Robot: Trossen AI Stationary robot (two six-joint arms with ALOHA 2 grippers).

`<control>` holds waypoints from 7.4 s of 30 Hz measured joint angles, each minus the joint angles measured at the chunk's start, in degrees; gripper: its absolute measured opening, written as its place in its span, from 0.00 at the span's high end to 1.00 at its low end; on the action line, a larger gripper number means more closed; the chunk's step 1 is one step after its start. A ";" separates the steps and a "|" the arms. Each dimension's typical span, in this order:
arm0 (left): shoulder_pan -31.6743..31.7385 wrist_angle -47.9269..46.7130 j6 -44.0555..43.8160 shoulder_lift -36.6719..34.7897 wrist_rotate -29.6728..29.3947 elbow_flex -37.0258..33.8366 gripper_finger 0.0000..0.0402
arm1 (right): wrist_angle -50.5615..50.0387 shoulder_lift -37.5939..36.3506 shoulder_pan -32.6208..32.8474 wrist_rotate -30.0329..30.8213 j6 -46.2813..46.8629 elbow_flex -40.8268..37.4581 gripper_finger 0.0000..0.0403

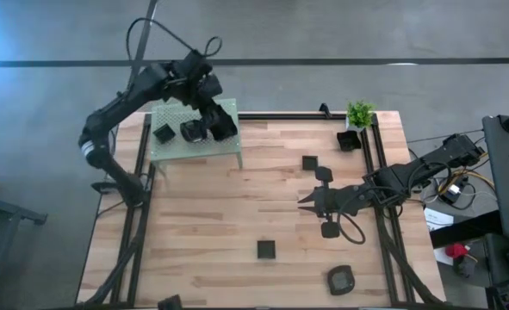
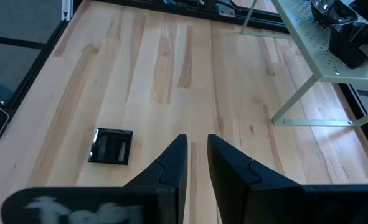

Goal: Pick & Place Mini shaped plates
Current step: Stack the black wave square shaped plate on top of the wave square shaped plate on the shelf, then stack the black square shaped plate on top of the square shaped plate on the shelf

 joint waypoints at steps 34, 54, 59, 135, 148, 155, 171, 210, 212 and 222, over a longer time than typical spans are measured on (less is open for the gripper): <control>0.29 -8.72 3.86 11.18 -2.43 9.59 1.00 | 0.00 0.00 0.00 0.00 -1.27 0.13 0.85; 0.18 -8.17 4.05 10.86 -11.74 9.53 0.77 | 0.00 0.00 0.00 0.00 -1.29 0.15 0.85; 0.12 -8.13 4.07 10.46 -13.77 9.53 0.77 | 0.00 0.00 0.00 0.00 -1.29 0.15 0.85; -3.33 -8.06 6.86 8.73 -14.42 6.32 1.00 | -0.07 0.00 0.00 1.53 -1.55 0.16 0.85; -25.34 -7.25 -1.85 0.34 -26.01 5.32 1.00 | -3.16 -1.70 -0.42 2.99 2.21 0.09 0.85; -41.76 -6.94 -10.26 -0.04 -32.45 4.76 1.00 | -7.85 -2.98 -0.37 2.86 7.47 -0.07 0.85; -64.79 11.04 -21.34 0.27 -48.88 -4.78 1.00 | -17.16 -3.66 -4.53 4.55 15.03 -0.26 0.85; -71.71 68.74 -26.63 4.73 -45.33 -46.43 1.00 | -20.63 -4.52 -5.77 -0.55 16.20 -1.61 0.85; -71.71 68.91 -26.92 5.22 -45.27 -46.34 1.00 | -20.66 -4.52 -5.77 -0.55 16.20 -1.94 0.85; -71.62 69.88 -31.45 5.34 -39.84 -46.32 1.00 | -20.68 -4.50 -5.75 -0.53 16.22 -3.30 0.85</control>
